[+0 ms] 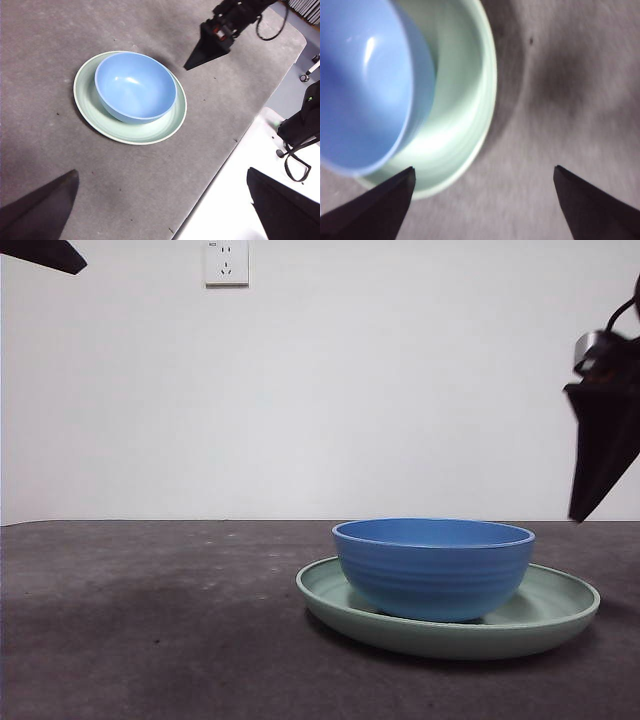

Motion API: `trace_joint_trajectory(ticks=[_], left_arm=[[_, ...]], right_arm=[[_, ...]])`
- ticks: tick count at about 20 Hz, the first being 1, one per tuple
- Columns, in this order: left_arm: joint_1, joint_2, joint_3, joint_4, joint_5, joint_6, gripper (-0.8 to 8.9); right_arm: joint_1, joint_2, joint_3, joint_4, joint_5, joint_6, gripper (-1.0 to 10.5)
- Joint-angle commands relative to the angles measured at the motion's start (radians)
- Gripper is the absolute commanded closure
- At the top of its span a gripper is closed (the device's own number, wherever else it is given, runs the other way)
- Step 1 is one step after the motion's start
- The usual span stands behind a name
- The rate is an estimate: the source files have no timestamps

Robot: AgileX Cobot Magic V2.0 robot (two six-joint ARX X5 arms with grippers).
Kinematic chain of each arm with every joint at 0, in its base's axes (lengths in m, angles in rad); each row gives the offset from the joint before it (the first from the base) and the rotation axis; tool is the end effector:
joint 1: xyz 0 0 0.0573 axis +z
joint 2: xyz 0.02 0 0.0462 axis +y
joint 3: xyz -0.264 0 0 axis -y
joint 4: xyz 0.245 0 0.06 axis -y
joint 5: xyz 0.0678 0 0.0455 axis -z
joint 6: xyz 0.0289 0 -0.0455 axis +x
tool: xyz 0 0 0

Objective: Pick up the blue bowl, put it on the green plate, put it on desk

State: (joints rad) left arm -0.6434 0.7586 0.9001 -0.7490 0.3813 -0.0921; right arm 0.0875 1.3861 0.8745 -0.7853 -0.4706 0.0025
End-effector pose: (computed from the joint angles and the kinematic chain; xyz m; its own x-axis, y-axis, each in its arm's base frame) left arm 0.1057 -0.0927 0.3250 0.3865 -0.7549 -0.5298 0.7559 0.5884 -0.2870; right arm 0.2378 0.0340 0.2053 0.2005 0.4728 -0.8581 -0.1977 0.8774 0.4372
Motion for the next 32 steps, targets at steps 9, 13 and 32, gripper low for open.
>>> trace_joint_trajectory(ticks=[9,13,32], left_arm=[[-0.006,0.005,0.011,0.009,0.006,-0.003,0.95],[-0.006,0.005,0.011,0.013,0.006,-0.003,0.95],[-0.006,0.005,0.011,0.008,0.006,-0.006,0.95]], right_arm=[[0.027,0.149,0.017,0.173,0.001,-0.012,6.1],[0.061,0.196,0.017,0.227,0.001,0.013,6.8],[0.074,0.26,0.032,0.238,-0.043,0.092,9.4]])
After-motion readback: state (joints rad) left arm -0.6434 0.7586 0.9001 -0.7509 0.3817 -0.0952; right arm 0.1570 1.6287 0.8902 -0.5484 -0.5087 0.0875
